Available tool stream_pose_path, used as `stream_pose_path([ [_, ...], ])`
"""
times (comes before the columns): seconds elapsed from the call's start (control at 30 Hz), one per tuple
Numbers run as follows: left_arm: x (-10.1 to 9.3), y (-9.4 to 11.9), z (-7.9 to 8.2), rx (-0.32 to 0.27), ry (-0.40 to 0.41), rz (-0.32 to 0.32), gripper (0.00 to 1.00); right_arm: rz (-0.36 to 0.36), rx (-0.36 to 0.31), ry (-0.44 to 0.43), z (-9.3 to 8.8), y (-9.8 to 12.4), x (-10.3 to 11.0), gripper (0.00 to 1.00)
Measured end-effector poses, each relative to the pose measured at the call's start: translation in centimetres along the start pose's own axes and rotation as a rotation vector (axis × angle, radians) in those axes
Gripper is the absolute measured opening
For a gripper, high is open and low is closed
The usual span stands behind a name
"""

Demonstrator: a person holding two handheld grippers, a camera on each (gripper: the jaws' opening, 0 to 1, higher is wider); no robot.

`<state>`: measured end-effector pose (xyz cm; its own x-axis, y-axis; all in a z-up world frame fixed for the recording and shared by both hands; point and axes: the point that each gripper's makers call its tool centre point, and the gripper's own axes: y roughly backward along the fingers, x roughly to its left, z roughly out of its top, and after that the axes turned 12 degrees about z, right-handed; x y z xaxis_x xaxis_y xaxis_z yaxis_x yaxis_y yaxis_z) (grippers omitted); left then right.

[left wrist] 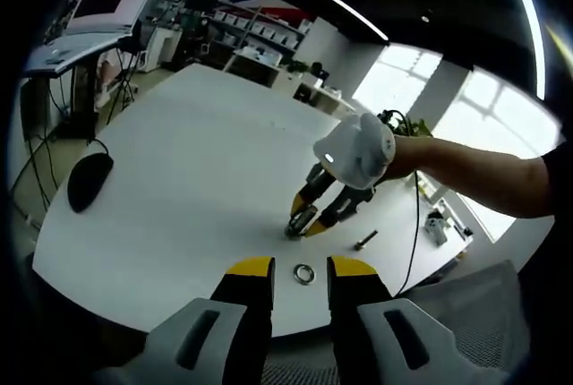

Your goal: Place the washer onto the threaded stud by aligning its center hole with the stud, sliding it down to the base, and recovering from edge contact or off-axis alignment until the washer reaches the visible bottom stop.

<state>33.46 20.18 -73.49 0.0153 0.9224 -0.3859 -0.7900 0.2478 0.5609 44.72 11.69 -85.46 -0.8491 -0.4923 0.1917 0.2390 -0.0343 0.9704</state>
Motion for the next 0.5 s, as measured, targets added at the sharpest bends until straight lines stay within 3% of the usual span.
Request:
stream_pose_path([
  [0.5,0.01,-0.03,-0.01,0.001,0.002,0.0,0.21,0.005,-0.002,-0.026,-0.15,-0.03,0.06,0.26],
])
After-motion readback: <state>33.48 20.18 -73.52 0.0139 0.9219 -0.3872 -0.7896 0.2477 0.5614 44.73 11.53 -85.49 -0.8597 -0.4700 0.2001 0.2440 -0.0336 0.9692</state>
